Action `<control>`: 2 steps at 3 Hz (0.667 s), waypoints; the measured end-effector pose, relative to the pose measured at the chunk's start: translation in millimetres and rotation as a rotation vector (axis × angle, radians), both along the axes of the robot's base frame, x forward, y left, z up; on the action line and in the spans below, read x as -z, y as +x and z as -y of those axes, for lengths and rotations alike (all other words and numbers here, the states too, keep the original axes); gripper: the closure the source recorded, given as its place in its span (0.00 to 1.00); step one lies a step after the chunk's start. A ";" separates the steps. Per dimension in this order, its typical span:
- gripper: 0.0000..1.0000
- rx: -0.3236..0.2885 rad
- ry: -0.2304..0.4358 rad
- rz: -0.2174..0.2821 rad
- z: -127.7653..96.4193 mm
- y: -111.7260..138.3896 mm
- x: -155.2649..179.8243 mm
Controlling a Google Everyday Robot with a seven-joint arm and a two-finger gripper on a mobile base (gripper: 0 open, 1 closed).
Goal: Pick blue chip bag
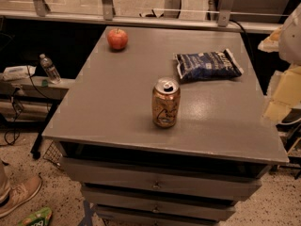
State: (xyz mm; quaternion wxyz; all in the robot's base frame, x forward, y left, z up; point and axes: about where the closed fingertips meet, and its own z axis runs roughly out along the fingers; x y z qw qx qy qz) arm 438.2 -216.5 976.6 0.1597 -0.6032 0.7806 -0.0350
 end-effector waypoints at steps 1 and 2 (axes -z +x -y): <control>0.00 0.000 0.000 0.000 0.0 0.0 0.0; 0.00 -0.031 -0.023 0.034 3.0 40.3 0.3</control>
Offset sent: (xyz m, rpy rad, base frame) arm 0.1156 -0.0108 -0.0036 -0.0689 -0.0802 0.0896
